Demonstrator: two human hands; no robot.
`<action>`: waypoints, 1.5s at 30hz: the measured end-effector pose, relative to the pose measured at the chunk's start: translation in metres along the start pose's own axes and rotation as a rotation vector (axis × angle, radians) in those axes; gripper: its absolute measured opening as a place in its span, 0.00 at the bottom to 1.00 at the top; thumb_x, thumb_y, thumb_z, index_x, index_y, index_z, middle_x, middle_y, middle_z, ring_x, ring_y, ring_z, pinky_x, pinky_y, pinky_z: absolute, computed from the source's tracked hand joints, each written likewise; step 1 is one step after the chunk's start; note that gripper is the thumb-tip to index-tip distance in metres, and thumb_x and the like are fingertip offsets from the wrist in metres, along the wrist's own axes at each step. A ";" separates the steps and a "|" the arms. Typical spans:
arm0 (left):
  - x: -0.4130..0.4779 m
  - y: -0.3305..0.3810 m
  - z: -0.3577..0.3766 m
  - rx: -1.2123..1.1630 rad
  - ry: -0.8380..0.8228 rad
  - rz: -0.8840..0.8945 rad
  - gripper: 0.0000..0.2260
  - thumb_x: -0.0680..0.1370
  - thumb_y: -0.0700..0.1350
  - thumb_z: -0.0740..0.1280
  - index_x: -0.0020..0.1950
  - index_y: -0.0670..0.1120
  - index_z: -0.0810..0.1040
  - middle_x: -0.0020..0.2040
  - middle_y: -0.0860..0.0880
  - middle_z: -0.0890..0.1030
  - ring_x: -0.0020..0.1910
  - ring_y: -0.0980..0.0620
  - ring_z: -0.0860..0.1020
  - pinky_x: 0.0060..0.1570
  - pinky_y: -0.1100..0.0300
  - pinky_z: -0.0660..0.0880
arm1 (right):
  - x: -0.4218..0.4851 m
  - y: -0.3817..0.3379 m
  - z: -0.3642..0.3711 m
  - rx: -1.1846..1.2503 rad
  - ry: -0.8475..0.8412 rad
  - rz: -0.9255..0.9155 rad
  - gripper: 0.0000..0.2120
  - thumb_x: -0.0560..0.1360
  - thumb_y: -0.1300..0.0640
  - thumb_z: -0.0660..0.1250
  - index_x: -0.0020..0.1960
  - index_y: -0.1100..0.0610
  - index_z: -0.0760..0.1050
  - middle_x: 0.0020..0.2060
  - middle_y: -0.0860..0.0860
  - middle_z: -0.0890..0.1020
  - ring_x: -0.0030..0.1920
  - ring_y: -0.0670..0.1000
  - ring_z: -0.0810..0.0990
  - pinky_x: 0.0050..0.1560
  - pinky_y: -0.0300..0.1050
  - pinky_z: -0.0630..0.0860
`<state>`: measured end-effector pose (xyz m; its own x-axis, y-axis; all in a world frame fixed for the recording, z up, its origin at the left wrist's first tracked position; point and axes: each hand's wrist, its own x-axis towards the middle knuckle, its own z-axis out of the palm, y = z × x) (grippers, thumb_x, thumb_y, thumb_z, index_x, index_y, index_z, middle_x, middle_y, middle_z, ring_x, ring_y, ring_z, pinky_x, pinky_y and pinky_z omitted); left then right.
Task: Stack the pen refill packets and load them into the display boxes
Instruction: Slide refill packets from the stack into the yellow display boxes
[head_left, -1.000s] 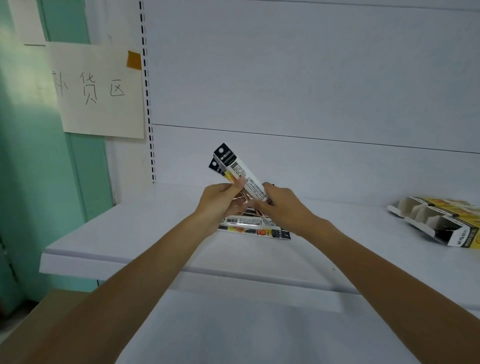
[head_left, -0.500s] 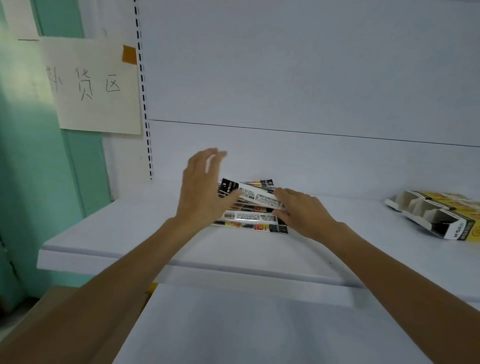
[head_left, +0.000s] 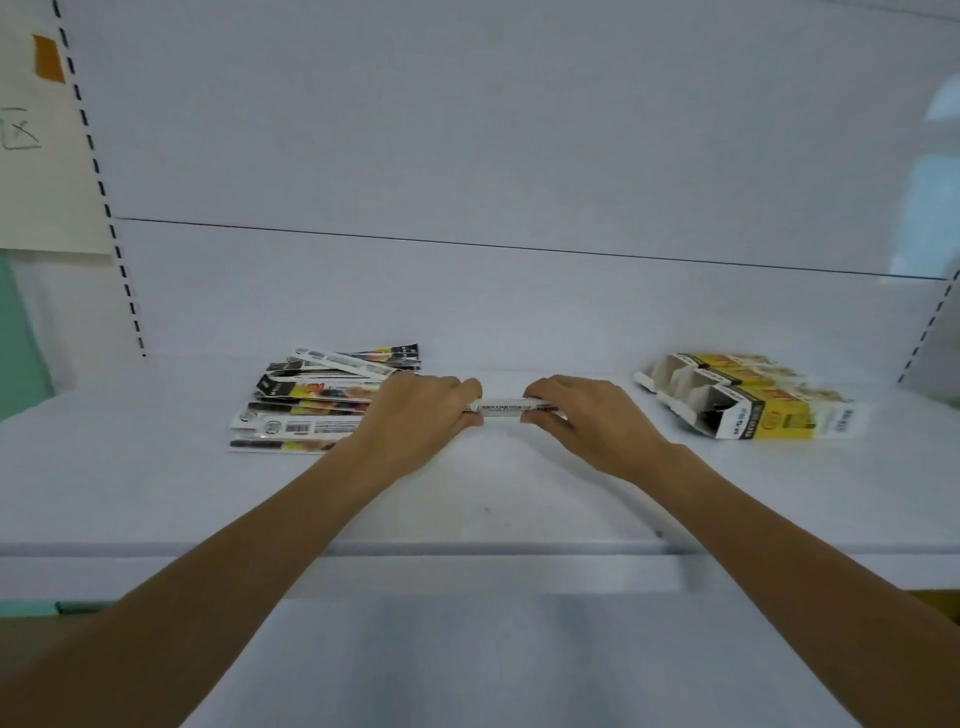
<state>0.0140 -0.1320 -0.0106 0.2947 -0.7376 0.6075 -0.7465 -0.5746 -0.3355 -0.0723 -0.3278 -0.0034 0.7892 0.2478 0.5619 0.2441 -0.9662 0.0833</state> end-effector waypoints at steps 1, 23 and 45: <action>0.008 0.011 0.001 -0.047 -0.009 0.010 0.10 0.70 0.50 0.73 0.45 0.45 0.79 0.32 0.50 0.81 0.29 0.47 0.79 0.26 0.62 0.64 | -0.006 0.011 -0.002 -0.046 0.017 -0.016 0.12 0.75 0.51 0.61 0.46 0.59 0.76 0.34 0.52 0.79 0.31 0.58 0.77 0.28 0.46 0.70; 0.122 0.156 0.030 -0.149 -0.160 -0.352 0.15 0.81 0.53 0.53 0.61 0.49 0.72 0.41 0.51 0.69 0.39 0.50 0.67 0.44 0.57 0.64 | -0.164 0.276 -0.063 -0.123 -0.235 0.340 0.35 0.71 0.28 0.40 0.73 0.41 0.57 0.74 0.46 0.59 0.74 0.50 0.54 0.71 0.60 0.50; 0.142 0.198 0.034 -0.273 -0.314 -0.385 0.17 0.82 0.51 0.51 0.71 0.56 0.65 0.52 0.48 0.72 0.44 0.52 0.65 0.46 0.59 0.59 | -0.168 0.283 -0.052 -0.005 -0.133 0.286 0.20 0.81 0.46 0.49 0.71 0.45 0.64 0.70 0.48 0.68 0.70 0.53 0.62 0.60 0.56 0.71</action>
<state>-0.0716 -0.3628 -0.0155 0.7083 -0.5872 0.3918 -0.6651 -0.7411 0.0917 -0.1647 -0.6467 -0.0314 0.8924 -0.0273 0.4505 -0.0009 -0.9983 -0.0586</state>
